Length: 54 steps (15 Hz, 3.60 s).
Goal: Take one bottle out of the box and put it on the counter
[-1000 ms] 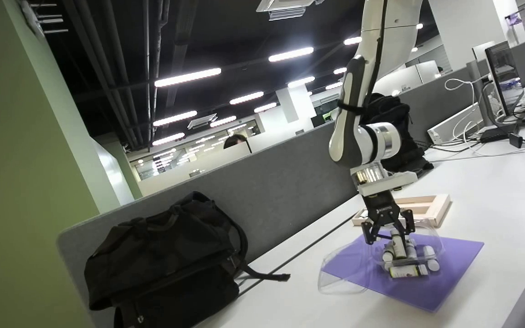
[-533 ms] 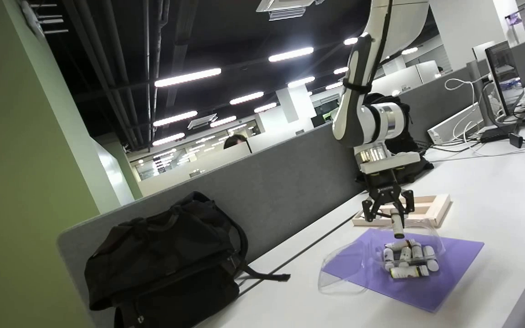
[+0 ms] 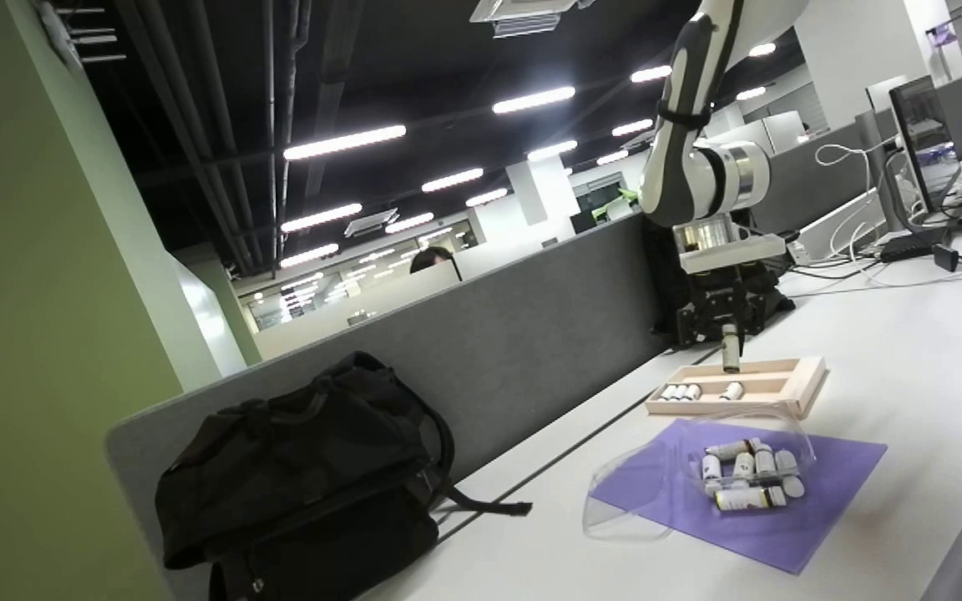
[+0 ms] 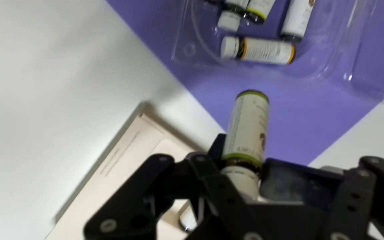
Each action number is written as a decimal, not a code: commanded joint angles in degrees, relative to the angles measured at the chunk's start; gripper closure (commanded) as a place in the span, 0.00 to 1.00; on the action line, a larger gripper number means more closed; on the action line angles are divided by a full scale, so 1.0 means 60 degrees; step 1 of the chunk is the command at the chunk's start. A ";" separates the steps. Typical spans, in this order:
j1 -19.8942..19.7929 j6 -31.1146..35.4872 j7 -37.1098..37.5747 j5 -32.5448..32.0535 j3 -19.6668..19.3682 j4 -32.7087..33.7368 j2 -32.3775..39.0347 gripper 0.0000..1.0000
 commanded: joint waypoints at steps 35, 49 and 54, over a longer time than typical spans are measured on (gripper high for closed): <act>0.3063 0.0129 0.8357 -0.9109 -0.2315 -0.0773 0.1607 0.92; 0.2889 0.2273 1.2169 -1.3716 -0.2513 -0.1212 0.1722 0.92; 0.2985 0.3508 1.2765 -1.4460 -0.2978 -0.1244 0.1870 0.92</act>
